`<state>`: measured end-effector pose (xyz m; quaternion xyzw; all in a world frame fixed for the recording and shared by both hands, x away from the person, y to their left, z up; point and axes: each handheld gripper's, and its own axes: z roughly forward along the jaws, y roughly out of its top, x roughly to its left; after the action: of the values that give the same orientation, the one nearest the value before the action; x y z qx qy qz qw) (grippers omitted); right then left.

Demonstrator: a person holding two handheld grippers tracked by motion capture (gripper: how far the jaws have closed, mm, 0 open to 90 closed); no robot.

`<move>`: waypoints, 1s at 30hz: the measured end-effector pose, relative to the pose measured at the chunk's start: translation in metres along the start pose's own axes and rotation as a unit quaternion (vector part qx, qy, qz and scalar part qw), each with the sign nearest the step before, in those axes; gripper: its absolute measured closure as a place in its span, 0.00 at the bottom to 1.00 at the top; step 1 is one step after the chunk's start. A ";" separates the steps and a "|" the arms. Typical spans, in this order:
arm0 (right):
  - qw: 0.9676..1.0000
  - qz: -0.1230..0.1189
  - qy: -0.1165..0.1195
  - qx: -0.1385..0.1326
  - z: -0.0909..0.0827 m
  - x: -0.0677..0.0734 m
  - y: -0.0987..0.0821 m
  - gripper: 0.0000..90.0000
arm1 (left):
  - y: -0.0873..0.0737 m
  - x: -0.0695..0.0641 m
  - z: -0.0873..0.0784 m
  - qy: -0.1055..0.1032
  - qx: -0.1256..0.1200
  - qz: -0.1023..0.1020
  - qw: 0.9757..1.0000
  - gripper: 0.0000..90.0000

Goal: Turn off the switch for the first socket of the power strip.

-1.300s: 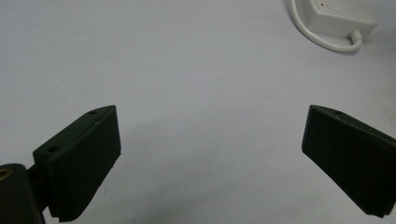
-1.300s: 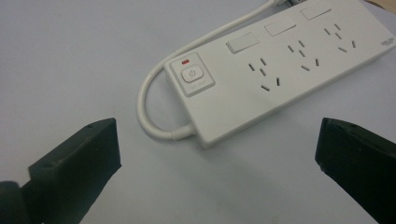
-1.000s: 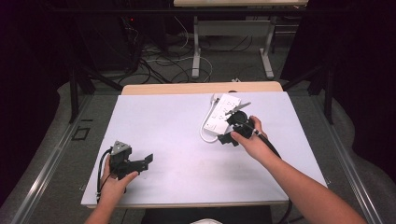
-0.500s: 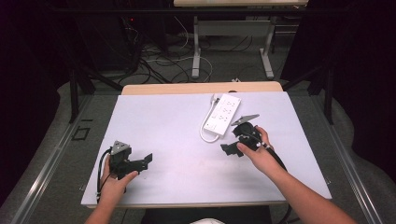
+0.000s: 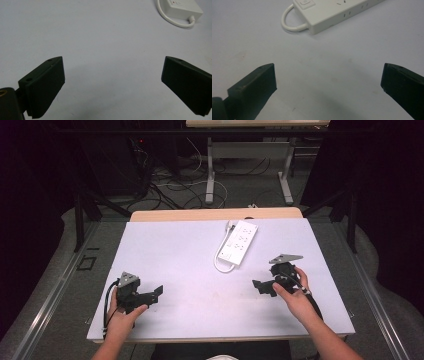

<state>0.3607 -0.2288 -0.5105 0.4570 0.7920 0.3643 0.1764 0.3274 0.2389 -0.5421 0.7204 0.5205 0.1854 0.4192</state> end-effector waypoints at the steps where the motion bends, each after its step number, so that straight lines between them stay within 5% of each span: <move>1: 1.000 -0.002 -0.005 -0.005 -0.003 -0.002 -0.002 0.00 | 0.000 0.000 0.000 0.001 0.002 0.001 1.000 0.05; 13: 0.999 0.030 -0.023 -0.021 -0.026 -0.026 -0.030 0.00 | 0.000 0.003 -0.001 0.004 0.000 -0.005 1.000 0.05; 30: 0.997 0.057 -0.031 -0.039 -0.023 -0.040 -0.061 0.00 | 0.000 0.005 -0.001 0.008 -0.001 -0.007 1.000 0.06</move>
<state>0.3310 -0.2919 -0.5422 0.5051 0.7440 0.3900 0.1981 0.3285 0.2438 -0.5421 0.7148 0.5285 0.1894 0.4169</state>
